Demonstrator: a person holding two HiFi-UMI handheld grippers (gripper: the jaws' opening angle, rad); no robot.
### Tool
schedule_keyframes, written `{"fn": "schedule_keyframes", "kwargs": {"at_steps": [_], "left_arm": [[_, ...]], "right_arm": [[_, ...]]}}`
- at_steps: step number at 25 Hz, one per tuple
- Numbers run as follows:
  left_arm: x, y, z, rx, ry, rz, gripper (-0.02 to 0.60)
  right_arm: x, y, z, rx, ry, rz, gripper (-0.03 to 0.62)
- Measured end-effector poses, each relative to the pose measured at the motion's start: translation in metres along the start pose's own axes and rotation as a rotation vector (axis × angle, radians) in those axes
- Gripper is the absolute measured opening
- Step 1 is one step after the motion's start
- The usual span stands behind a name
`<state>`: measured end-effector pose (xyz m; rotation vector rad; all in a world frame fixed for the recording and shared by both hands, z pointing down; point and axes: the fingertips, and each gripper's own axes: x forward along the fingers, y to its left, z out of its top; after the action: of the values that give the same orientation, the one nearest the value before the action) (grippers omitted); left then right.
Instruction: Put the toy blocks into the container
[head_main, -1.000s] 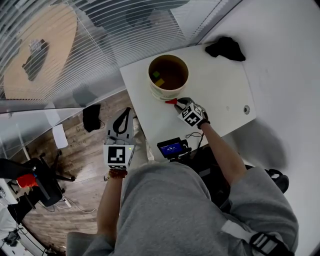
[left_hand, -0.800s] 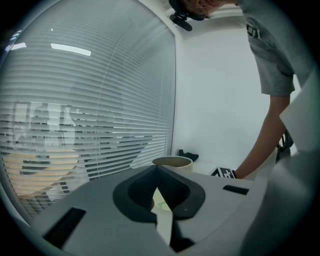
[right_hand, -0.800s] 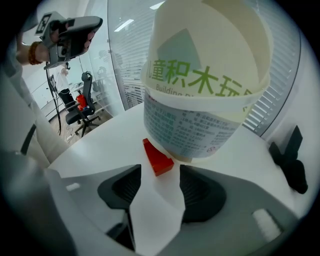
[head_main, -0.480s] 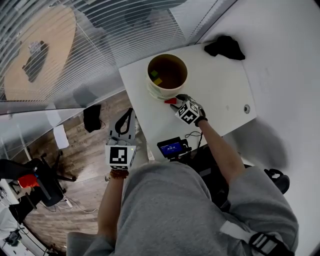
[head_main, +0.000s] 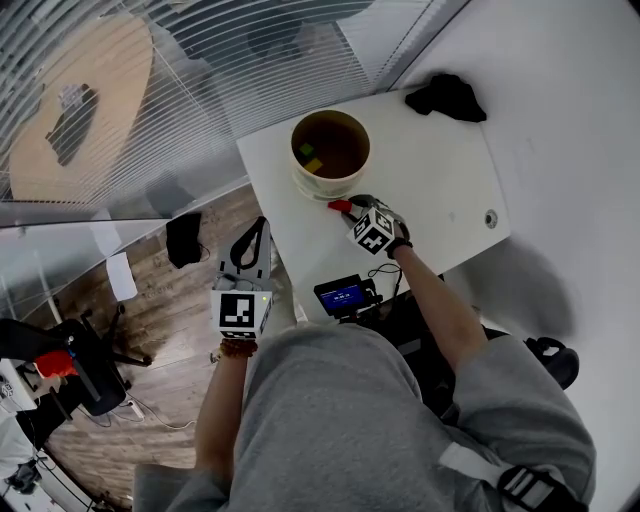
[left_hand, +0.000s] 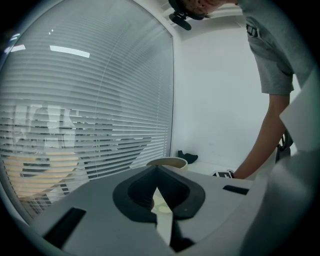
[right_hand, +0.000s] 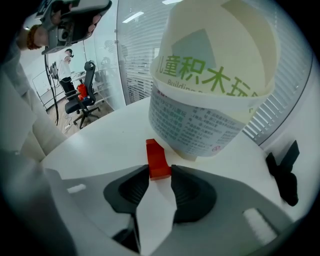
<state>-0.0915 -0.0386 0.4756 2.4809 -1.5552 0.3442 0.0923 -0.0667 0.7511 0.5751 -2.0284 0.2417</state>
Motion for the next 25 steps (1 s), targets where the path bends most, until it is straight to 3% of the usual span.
{"fn": "schedule_keyframes", "kwargs": {"at_steps": [11,25], "left_arm": [[0.000,-0.009,-0.002,0.000,0.004,-0.030,-0.003],[0.009,-0.019,0.003,0.004,-0.007,-0.061,-0.003]], "right_arm": [[-0.021,0.008,-0.014,-0.009,0.008,0.041,0.144],[-0.085,0.008,-0.012,0.085,-0.130,-0.013,0.144]]}}
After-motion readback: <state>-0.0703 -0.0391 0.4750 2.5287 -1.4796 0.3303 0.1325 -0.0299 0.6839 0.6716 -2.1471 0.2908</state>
